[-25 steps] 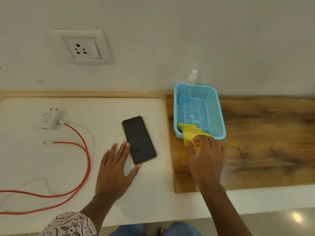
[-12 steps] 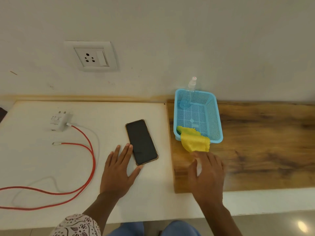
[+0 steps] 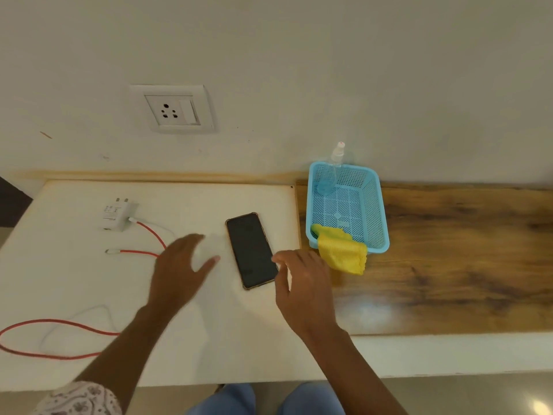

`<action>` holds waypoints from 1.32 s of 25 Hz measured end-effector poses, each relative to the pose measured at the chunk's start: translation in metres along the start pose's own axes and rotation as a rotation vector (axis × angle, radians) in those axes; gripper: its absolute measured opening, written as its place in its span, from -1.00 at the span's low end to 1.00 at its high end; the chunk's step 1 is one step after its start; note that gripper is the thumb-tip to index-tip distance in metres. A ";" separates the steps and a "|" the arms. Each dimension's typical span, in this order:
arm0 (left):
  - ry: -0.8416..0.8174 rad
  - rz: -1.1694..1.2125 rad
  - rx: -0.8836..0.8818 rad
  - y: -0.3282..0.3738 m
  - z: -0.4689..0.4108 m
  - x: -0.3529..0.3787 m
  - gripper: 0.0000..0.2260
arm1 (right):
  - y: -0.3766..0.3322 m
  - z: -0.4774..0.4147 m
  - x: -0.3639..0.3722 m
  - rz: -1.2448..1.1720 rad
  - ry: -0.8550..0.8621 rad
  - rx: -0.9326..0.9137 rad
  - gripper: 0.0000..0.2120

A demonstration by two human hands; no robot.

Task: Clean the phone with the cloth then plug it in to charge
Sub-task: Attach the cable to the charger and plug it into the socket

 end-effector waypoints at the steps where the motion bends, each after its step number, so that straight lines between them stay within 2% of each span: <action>1: 0.133 -0.092 -0.046 -0.012 -0.012 -0.013 -0.52 | -0.006 -0.006 0.004 -0.028 -0.002 -0.014 -0.84; 2: 0.219 -0.191 -0.138 -0.025 -0.023 -0.022 -0.50 | -0.011 -0.010 0.008 -0.057 -0.005 -0.024 -0.84; 4: 0.268 -0.311 -0.378 -0.051 -0.041 -0.031 -0.38 | -0.020 -0.015 0.018 -0.123 -0.018 -0.022 -0.83; 6: 0.272 -0.277 -0.641 -0.073 -0.056 -0.033 -0.23 | -0.025 -0.019 0.029 -0.190 -0.051 -0.004 -0.82; 8: 0.256 -0.234 -0.775 -0.093 -0.076 -0.034 -0.12 | -0.032 -0.024 0.040 -0.232 -0.103 -0.003 -0.82; 10: 0.193 -0.250 -0.758 -0.115 -0.099 -0.033 -0.11 | -0.038 -0.029 0.049 -0.260 -0.124 -0.019 -0.82; 13: 0.078 -0.213 -0.734 -0.143 -0.122 -0.024 -0.27 | -0.043 -0.036 0.065 -0.321 -0.152 0.010 -0.80; 15: 0.052 -0.271 -0.637 -0.149 -0.128 -0.021 -0.42 | -0.042 -0.042 0.079 -0.402 -0.220 0.169 -0.78; 19: 0.222 -0.267 -0.617 -0.131 -0.126 -0.032 -0.49 | -0.038 -0.056 0.093 -0.454 -0.292 0.433 -0.76; 22: 0.382 -0.059 -0.544 -0.080 -0.119 -0.043 -0.52 | -0.032 -0.066 0.091 -0.506 -0.335 0.691 -0.73; 24: 0.384 0.135 -0.404 -0.030 -0.107 -0.050 -0.54 | -0.035 -0.068 0.095 -0.700 -0.449 0.968 -0.65; 27: 0.303 0.354 -0.280 0.045 -0.068 -0.054 -0.54 | -0.056 -0.066 0.099 -0.985 -0.561 1.145 -0.55; 30: 0.195 0.461 -0.133 0.089 -0.036 -0.059 -0.58 | -0.062 -0.067 0.091 -1.151 -0.441 1.230 -0.65; 33: -0.031 0.562 -0.121 0.073 -0.024 -0.064 -0.53 | -0.047 -0.070 0.076 -1.260 -0.362 1.315 -0.84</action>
Point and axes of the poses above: each hand's wrist, its own z-axis away from the middle knuckle, its own x-axis out of the palm, y = z × x, the point moved 4 cm from there along -z, towards the middle knuckle, and after that the axes turned 14 degrees about y, right-handed, at the moved point
